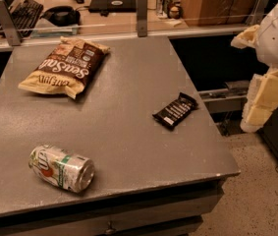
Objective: Move brown chip bag near rxbar chocolate
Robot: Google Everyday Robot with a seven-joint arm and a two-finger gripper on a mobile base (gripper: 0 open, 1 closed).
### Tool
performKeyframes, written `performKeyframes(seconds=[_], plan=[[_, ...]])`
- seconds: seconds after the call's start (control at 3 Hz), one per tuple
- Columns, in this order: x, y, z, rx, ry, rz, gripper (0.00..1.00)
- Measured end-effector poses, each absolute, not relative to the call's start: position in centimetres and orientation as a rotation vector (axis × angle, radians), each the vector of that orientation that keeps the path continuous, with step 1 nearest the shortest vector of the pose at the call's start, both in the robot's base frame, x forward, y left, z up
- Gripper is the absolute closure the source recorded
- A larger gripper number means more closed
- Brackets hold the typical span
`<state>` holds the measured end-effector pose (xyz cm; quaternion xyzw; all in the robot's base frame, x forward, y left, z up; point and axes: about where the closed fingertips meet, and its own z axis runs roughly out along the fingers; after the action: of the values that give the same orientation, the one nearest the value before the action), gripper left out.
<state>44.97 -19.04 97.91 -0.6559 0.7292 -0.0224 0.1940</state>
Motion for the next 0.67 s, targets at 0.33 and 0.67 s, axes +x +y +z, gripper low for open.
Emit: performKeyframes(seconds=[0.33,0.67], plan=[[45.0,-19.0,98.0,-1.839,2.042,-0.064,0.0],[46.8,-17.0,98.5,-1.845,1.988,-0.044,0.0]])
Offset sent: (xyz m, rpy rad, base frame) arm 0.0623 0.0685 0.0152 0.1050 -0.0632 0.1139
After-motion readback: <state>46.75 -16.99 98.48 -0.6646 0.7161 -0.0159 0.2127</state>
